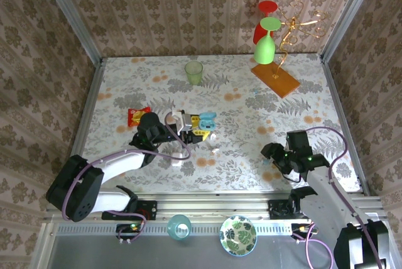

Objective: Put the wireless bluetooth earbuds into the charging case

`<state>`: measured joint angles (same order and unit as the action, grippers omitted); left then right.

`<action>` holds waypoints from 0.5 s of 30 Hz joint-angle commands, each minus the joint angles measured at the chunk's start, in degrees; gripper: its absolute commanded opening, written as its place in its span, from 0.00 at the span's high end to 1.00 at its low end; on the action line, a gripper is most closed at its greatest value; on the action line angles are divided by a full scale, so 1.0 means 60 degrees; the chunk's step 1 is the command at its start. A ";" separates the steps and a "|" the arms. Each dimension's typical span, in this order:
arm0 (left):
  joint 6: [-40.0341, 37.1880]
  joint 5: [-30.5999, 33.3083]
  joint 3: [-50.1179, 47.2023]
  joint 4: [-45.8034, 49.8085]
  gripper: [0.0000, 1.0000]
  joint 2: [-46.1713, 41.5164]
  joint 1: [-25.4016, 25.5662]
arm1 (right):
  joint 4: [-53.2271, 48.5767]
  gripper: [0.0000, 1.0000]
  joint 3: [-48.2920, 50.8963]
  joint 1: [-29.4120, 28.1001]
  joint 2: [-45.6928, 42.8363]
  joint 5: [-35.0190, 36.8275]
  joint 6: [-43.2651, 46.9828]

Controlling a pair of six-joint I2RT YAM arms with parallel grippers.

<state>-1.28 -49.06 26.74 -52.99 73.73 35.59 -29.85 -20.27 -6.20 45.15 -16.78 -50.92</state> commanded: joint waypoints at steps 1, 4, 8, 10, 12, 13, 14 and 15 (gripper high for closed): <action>-0.0214 -0.0176 0.0415 0.0044 0.73 -0.0241 0.0015 | -0.0543 0.44 -0.0020 0.0037 0.0203 -0.0438 -0.1027; -0.0282 -0.0256 0.0530 0.0217 0.74 -0.0259 0.0014 | -0.0561 0.52 0.0035 0.0037 0.0417 -0.0595 -0.1355; -0.0314 -0.0279 0.0567 0.0241 0.74 -0.0233 0.0015 | -0.0211 0.58 0.0188 0.0037 0.0672 -0.0706 -0.1613; -0.0318 -0.0293 0.0567 0.0220 0.74 -0.0219 0.0003 | 0.0201 0.61 0.0298 0.0046 0.0762 -0.0753 -0.1771; -0.0300 -0.0281 0.0553 0.0228 0.74 -0.0219 0.0009 | 0.0342 0.63 0.0346 0.0043 0.0857 -0.0735 -0.1863; -0.0289 -0.0294 0.0538 0.0226 0.74 -0.0255 0.0015 | 0.0359 0.63 0.0346 0.0051 0.0905 -0.0695 -0.1883; -0.0282 -0.0289 0.0516 0.0222 0.74 -0.0276 0.0008 | 0.0386 0.64 0.0346 0.0051 0.0963 -0.0666 -0.1858; -0.0284 -0.0285 0.0498 0.0255 0.74 -0.0298 0.0015 | 0.0393 0.64 0.0346 0.0052 0.1038 -0.0628 -0.1842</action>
<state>-1.76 -49.32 28.51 -51.86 73.60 35.59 -28.53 -18.70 -6.15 50.65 -20.03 -60.36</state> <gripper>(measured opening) 0.361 0.360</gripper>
